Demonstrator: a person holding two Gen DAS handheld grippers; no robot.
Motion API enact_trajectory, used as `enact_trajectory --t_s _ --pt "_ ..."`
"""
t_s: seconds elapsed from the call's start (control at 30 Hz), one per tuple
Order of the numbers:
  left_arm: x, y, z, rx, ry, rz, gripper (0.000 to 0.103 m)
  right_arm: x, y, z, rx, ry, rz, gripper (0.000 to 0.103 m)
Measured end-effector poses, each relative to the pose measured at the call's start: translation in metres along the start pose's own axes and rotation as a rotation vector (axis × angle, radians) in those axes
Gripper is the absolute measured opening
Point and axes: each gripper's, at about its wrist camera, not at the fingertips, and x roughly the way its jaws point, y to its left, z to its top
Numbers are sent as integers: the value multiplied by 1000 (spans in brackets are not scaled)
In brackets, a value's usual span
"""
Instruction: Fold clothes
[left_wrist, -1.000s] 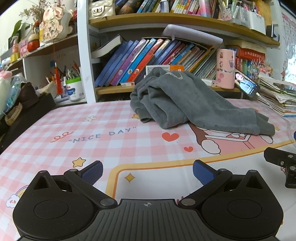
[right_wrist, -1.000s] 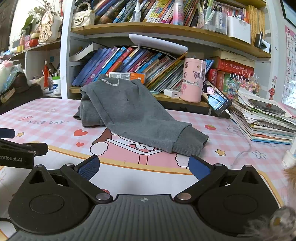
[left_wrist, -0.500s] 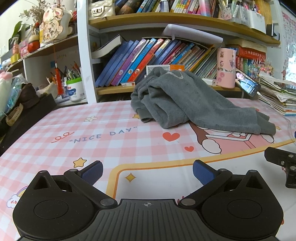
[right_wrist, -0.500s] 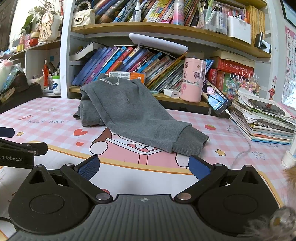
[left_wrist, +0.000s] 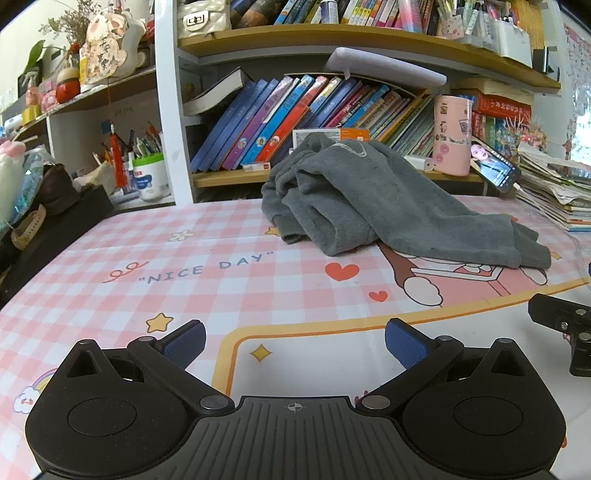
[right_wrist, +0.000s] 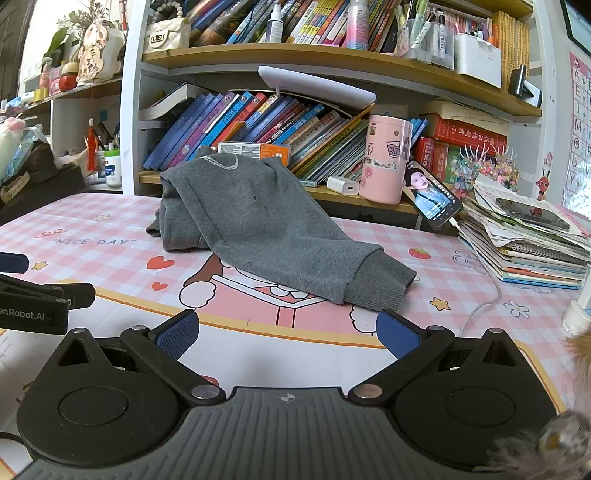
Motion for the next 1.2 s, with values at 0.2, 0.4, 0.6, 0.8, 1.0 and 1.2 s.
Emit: enact_trajectory --t_s 0.2,0.4,0.6,0.8,1.0,1.2 --pt "0 0 -1 1 1 -3 103 0 -1 0 -1 2 1 103" --pt "0 -1 -1 6 -3 -5 103 1 -1 0 -1 4 1 103" --pt "-2 -3 -1 16 -11 -7 103 1 0 0 -2 5 1 103" --pt "-1 -3 -1 21 -11 -7 103 1 0 0 -3 6 1 103" --pt "-1 -3 -1 23 -9 -5 103 1 1 0 -4 6 -2 103" --pt "-1 -4 -1 25 -9 1 103 1 1 0 -3 2 -11 103"
